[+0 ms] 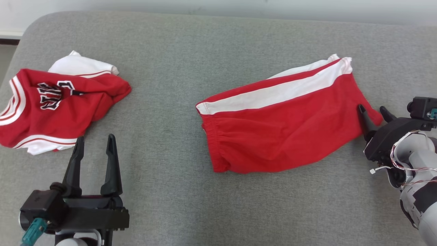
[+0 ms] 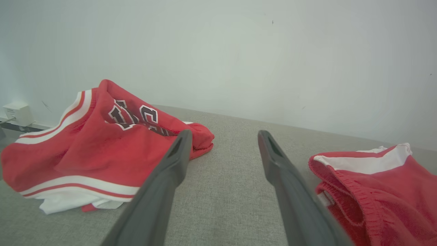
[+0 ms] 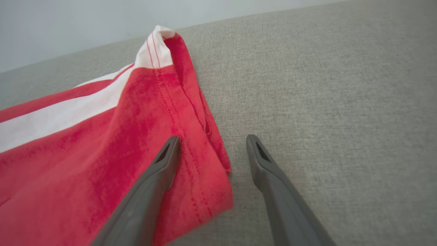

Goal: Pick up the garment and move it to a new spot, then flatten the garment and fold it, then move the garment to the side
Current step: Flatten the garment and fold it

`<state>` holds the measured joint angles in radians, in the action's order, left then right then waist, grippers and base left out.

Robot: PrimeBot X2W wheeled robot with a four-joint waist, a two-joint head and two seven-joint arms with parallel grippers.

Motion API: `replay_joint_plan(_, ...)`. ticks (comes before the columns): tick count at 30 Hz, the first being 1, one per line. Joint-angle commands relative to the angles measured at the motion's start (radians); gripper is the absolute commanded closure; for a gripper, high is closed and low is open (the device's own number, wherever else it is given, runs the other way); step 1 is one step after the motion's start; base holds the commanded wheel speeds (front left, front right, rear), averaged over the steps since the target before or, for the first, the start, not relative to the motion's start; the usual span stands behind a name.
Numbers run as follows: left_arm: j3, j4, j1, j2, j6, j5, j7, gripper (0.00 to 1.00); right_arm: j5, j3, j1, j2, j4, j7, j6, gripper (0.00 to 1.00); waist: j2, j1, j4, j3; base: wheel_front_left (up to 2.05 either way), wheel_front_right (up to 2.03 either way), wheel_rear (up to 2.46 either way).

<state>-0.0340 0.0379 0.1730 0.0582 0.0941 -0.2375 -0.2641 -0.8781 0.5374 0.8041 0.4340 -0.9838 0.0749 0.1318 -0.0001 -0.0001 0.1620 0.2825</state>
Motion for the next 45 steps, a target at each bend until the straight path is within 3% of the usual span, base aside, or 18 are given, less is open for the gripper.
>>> replay_joint_plan(1,-0.007,-0.002,-0.017,-0.005,0.004,0.012,0.0,0.0,-0.001,0.006,0.011,-0.006,-0.019,0.002,-0.002,0.0,0.0001,0.0001,0.015,0.006,0.0,0.0,0.0)
replay_joint_plan(6,-0.013,0.011,-0.018,-0.008,0.014,0.017,0.0,0.0,-0.025,0.016,0.003,-0.029,-0.078,-0.03,-0.002,0.0,0.0001,0.0001,0.028,0.01,0.0,0.0,0.0)
replay_joint_plan(7,-0.012,0.014,-0.016,-0.008,0.015,0.01,0.0,0.0,-0.03,0.02,0.002,-0.034,-0.081,-0.031,-0.002,0.71,0.0001,0.0001,0.029,0.01,0.0,0.0,0.0)
replay_joint_plan(8,-0.012,0.016,-0.014,-0.008,0.015,0.006,0.0,0.0,-0.037,0.024,0.002,-0.039,-0.079,-0.029,-0.002,1.0,0.0001,0.0001,0.028,0.009,0.0,0.0,0.0)
replay_joint_plan(17,-0.026,0.04,-0.053,-0.008,0.017,0.025,0.0,0.0,-0.125,0.004,-0.054,-0.033,-0.046,0.039,-0.002,1.0,0.0001,0.0001,-0.026,-0.071,0.0,0.0,0.0)
replay_joint_plan(25,-0.056,0.049,-0.105,-0.008,0.024,0.042,0.0,0.0,-0.208,-0.006,-0.182,0.051,0.021,0.074,-0.002,1.0,0.0001,0.0001,-0.083,-0.149,0.0,0.0,0.0)
replay_joint_plan(31,-0.05,0.035,-0.101,-0.007,0.026,0.039,0.0,0.0,-0.247,-0.031,-0.228,0.125,0.031,0.094,-0.002,1.0,0.0001,0.0001,-0.103,-0.133,0.0,0.0,0.0)
replay_joint_plan(38,-0.057,0.041,-0.089,-0.007,0.03,0.029,0.0,0.0,-0.252,-0.031,-0.202,0.117,0.075,0.125,-0.002,1.0,0.0001,0.0001,-0.112,-0.131,0.0,0.0,0.0)
replay_joint_plan(45,-0.058,0.038,-0.123,-0.008,0.024,0.028,0.0,0.0,-0.234,0.015,-0.205,0.059,0.235,0.151,-0.002,1.0,0.0001,0.0001,-0.117,-0.166,0.0,0.0,0.0)
